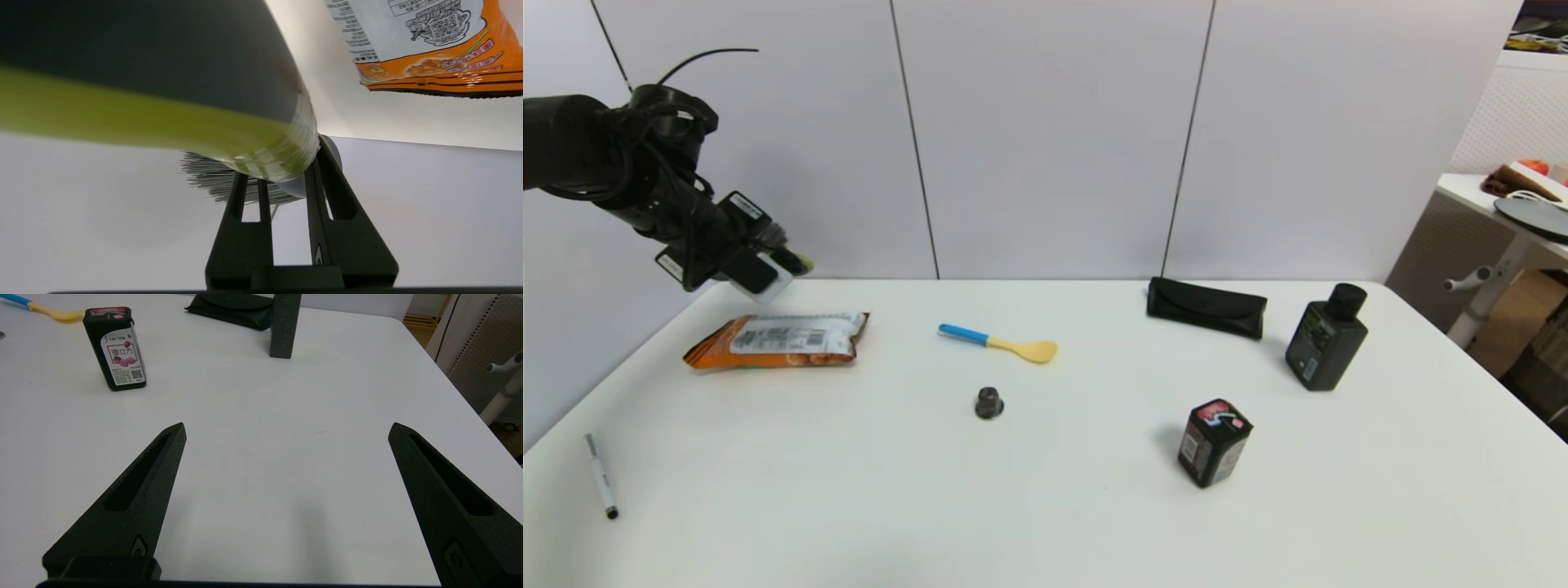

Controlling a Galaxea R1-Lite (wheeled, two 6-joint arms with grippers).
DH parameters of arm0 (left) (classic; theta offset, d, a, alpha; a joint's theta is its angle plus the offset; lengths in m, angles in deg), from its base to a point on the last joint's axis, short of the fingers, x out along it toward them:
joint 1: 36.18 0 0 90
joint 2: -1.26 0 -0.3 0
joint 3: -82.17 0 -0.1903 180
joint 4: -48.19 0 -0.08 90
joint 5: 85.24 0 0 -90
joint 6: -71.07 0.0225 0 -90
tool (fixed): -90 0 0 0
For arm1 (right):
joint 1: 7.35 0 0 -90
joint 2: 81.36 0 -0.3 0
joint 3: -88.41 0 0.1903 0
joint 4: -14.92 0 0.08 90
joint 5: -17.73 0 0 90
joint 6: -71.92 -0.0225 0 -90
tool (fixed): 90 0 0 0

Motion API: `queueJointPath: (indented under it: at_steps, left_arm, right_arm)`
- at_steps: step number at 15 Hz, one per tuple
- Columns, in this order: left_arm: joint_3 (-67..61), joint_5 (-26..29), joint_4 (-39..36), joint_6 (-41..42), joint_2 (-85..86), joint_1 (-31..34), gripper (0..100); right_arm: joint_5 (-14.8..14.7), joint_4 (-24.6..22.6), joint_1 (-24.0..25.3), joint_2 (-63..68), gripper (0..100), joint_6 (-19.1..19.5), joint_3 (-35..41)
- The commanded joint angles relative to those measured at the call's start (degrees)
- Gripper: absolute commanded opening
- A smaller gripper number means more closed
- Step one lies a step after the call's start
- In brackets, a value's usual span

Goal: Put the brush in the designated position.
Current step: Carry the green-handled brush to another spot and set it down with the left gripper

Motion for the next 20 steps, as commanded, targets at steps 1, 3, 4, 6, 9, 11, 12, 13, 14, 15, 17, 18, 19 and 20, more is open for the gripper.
queueJointPath:
  at_steps: [1,3,4,6,9,11,12,13,14,15,17,18,19,20]
  left_arm:
    - [-0.08,-0.3,-1.02,-3.93,-4.12,-0.16,0]
    - [0.01,-0.3,-4.01,-5.69,-5.44,-0.95,0]
    - [0.01,-0.3,-5.15,-6.22,-5.7,-1.21,0]
    - [0.01,-0.3,-6.21,-6.74,-6.05,-1.74,0]
    - [0.01,-0.47,-9.11,-7.09,-7.11,-1.74,0]
    - [0.01,-0.56,-10.78,-8.24,-7.46,-1.74,0]
    - [0.01,-0.65,-10.87,-9.38,-7.64,-1.83,0]
    - [0.01,-0.65,-10.87,-9.82,-7.81,-1.83,0]
    - [0.01,-0.65,-10.87,-9.99,-8.07,-1.83,0]
    - [0.01,-0.74,-10.87,-10.52,-8.34,-1.83,0]
    - [0.01,-0.65,-10.6,-10.79,-8.78,-1.83,0]
    - [-0.08,-0.65,-10.43,-10.79,-9.04,-1.92,0]
    - [-0.08,-0.56,-10.34,-10.7,-9.3,-2.18,0]
    - [-0.08,-0.56,-10.25,-10.61,-9.66,-2.27,0]
  right_arm:
    - [0.05,0.07,0.02,0.07,100,0.05,0.09]
    - [0.05,-0.02,0.02,0.07,100,0.05,0.09]
    - [0.05,-0.02,0.02,0.07,100,0.05,0.09]
    - [0.05,-0.02,0.02,0.07,100,0.05,0.09]
    - [0.05,-0.02,0.02,0.07,100,0.05,0.09]
    - [-0.04,-0.02,0.02,0.07,100,0.05,0.09]
    - [0.05,-0.02,0.02,0.07,100,0.05,0.09]
    - [0.05,-0.02,0.02,0.07,100,0.05,0.09]
    - [0.05,-0.02,0.02,0.07,100,0.05,0.09]
    - [0.05,-0.02,0.02,0.07,100,0.05,0.09]
    - [0.05,0.07,0.02,0.07,100,0.05,0.09]
    - [0.05,-0.02,0.02,0.07,100,0.05,0.09]
    - [0.05,-0.02,0.02,0.07,100,0.05,0.09]
    - [0.05,-0.02,0.02,0.07,100,0.05,0.09]
